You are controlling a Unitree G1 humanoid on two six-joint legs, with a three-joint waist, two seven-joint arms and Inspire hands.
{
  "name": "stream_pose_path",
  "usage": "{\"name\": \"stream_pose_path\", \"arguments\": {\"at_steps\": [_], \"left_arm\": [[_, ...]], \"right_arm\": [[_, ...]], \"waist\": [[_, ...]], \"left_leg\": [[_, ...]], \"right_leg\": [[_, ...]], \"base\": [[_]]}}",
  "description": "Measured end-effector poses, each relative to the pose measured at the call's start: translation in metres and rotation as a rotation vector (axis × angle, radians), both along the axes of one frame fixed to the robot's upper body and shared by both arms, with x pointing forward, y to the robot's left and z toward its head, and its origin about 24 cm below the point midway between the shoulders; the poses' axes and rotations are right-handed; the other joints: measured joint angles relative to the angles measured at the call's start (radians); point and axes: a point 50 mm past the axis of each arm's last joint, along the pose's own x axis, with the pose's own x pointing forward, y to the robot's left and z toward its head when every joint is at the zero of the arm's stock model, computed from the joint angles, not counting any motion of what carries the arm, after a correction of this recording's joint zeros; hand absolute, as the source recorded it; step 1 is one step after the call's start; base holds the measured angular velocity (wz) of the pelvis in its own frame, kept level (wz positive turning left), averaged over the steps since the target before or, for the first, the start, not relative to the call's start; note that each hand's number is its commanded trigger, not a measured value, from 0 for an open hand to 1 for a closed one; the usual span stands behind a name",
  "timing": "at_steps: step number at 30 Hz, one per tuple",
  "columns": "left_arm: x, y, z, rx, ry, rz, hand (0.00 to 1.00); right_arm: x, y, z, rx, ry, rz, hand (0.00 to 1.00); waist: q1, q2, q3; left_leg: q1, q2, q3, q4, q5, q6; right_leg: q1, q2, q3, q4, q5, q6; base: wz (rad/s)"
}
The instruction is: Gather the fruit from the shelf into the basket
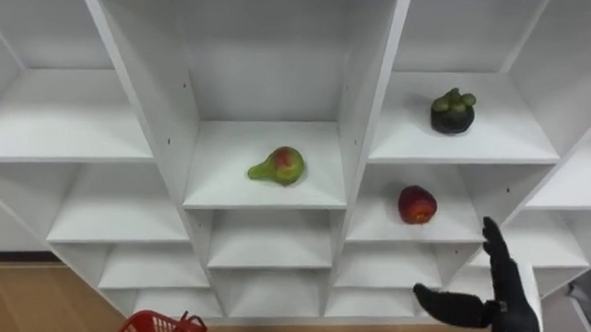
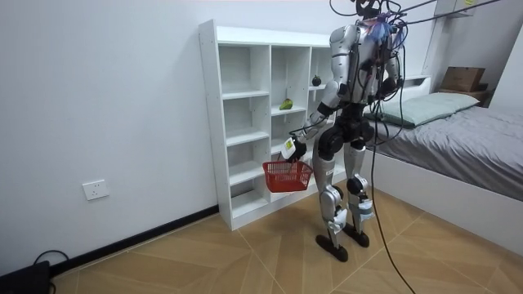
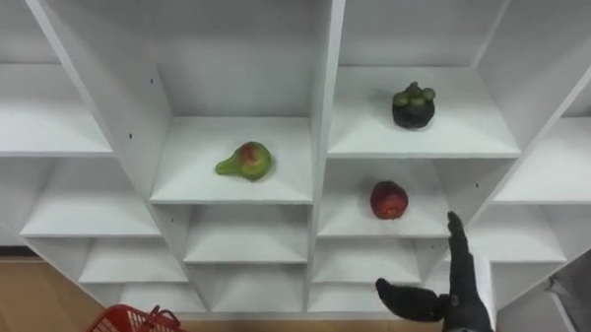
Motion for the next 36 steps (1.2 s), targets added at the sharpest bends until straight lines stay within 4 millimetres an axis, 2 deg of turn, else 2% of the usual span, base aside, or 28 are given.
{"name": "stream_pose_path", "arguments": {"at_steps": [4,7,11,14,19,30,36], "left_arm": [[0.001,-0.002,0.0,-0.005,-0.013,-0.016,1.0],[0.003,-0.004,0.0,-0.013,-0.021,-0.016,1.0],[0.003,-0.004,0.0,-0.014,-0.019,-0.023,1.0],[0.002,-0.004,0.0,-0.019,-0.016,-0.027,1.0],[0.004,-0.005,0.0,-0.026,-0.019,-0.032,1.0],[0.003,-0.005,0.0,-0.029,-0.015,-0.033,1.0],[-0.002,-0.004,-0.002,-0.034,0.016,-0.028,1.0]], "right_arm": [[0.012,0.008,0.032,-0.014,-0.176,0.019,0.0],[0.016,0.014,0.043,-0.01,-0.247,0.034,0.0],[0.017,0.017,0.044,-0.006,-0.256,0.053,0.0],[0.026,0.02,0.051,-0.001,-0.296,0.061,0.0],[0.039,0.025,0.078,0.0,-0.434,0.064,0.0],[0.041,0.019,0.081,0.036,-0.446,0.054,0.0],[0.046,0.019,0.085,0.071,-0.463,0.059,0.0]], "waist": [[0.003,0.001,-0.0003],[0.002,0.001,-0.0001],[0.005,-0.001,-0.0008],[0.006,0.0,-0.0001],[0.006,0.0,-0.0002],[0.028,-0.001,0.0009],[0.033,-0.01,0.0052]], "left_leg": [[-0.001,0.001,0.014,0.0,0.001,0.0],[-0.001,0.001,0.014,0.0,0.001,0.0],[-0.005,0.001,0.014,-0.001,0.001,0.0],[-0.006,0.001,0.016,-0.003,0.001,0.001],[-0.006,0.002,0.017,-0.003,0.001,0.001],[0.002,0.002,0.021,-0.002,0.002,0.001],[0.002,0.003,0.015,-0.002,0.002,0.0]], "right_leg": [[-0.007,0.001,0.016,0.001,0.0,0.0],[-0.007,0.001,0.016,0.001,0.0,0.0],[-0.013,0.001,0.018,0.001,0.0,0.001],[-0.017,0.002,0.024,0.001,0.0,0.001],[-0.017,0.003,0.033,0.0,0.0,0.001],[-0.01,0.003,0.041,-0.001,0.001,0.001],[-0.007,0.004,0.028,0.001,0.001,0.0]], "base": [[-0.09],[-0.01],[0.0],[-0.01],[0.0],[-0.01],[0.02]]}}
